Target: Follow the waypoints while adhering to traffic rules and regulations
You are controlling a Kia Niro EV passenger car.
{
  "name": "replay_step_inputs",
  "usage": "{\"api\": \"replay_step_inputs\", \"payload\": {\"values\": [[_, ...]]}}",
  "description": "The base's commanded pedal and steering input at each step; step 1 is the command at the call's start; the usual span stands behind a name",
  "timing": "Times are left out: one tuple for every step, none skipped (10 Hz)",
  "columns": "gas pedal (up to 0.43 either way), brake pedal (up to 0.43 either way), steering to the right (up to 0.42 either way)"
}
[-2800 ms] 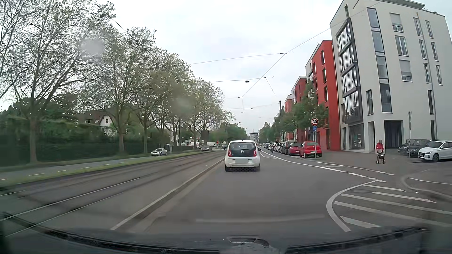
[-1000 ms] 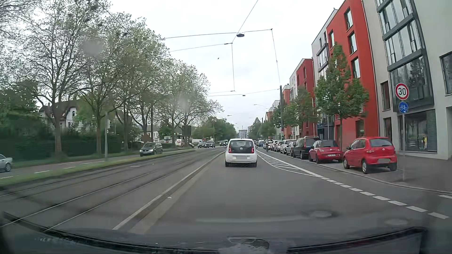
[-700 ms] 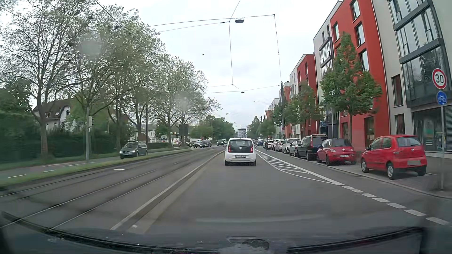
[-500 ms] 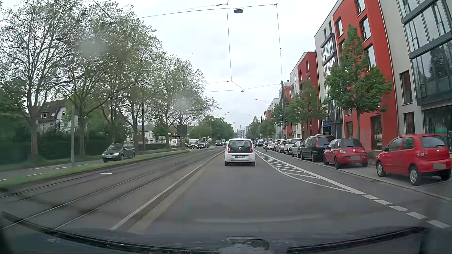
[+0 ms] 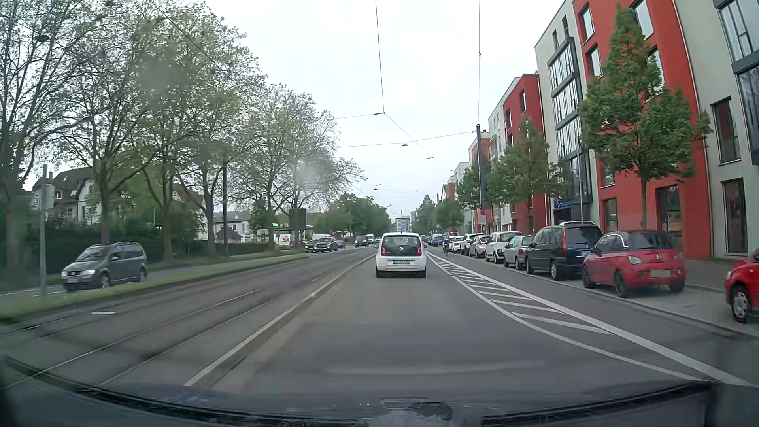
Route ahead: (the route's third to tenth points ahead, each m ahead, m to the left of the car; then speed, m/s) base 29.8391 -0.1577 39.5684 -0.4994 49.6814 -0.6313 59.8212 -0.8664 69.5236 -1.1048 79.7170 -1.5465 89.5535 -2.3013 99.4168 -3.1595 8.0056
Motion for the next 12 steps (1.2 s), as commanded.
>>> {"api": "replay_step_inputs", "payload": {"values": [[0.098, 0.000, 0.005], [0.098, 0.000, 0.005], [0.098, 0.000, 0.005], [0.098, 0.000, 0.005], [0.098, 0.000, 0.005], [0.098, 0.000, 0.005], [0.098, 0.000, 0.005], [0.098, 0.000, 0.005], [0.098, 0.000, 0.004], [0.098, 0.000, 0.003], [0.098, 0.000, 0.003], [0.098, 0.000, 0.002]]}}
